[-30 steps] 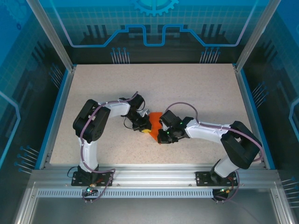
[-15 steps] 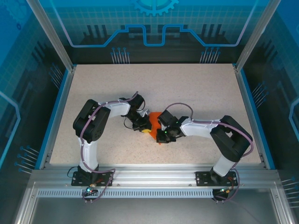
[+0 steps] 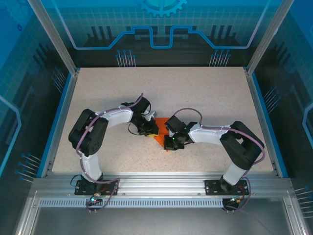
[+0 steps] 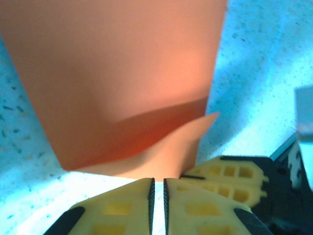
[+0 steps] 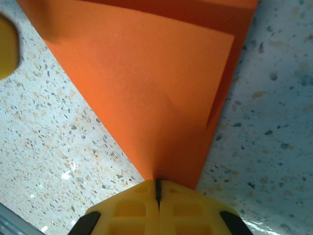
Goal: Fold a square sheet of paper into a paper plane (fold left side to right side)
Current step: Third fold the triangle at the center of the table.
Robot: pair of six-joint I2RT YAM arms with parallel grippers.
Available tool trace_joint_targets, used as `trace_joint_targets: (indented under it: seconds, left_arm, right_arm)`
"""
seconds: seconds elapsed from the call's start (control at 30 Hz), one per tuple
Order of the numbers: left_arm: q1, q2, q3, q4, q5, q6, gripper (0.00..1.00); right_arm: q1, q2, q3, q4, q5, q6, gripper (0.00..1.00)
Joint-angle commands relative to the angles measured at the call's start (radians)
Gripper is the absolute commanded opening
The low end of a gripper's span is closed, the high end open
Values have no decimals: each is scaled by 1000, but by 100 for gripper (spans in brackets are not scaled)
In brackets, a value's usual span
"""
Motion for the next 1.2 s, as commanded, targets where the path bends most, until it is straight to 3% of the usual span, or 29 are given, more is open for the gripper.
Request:
trace_joint_targets:
  seconds: [0.0,0.23,0.53,1.17]
  left_arm:
    - [-4,-48,-64,42,67,42,12]
    - [-60,-5,-61,82,129,53,9]
    - [-81,62,-33,92,96,65,7]
    - [-70,84,-20,16,-110,139,5]
  right_arm:
    - [-5,43,-14,-118,33,-4,0]
    - [-2,57,-4,-119,27,-6,0]
    - [-3,57,-2,-123,28,-8,0]
    - [-3,50,0,-152,42,-16,0]
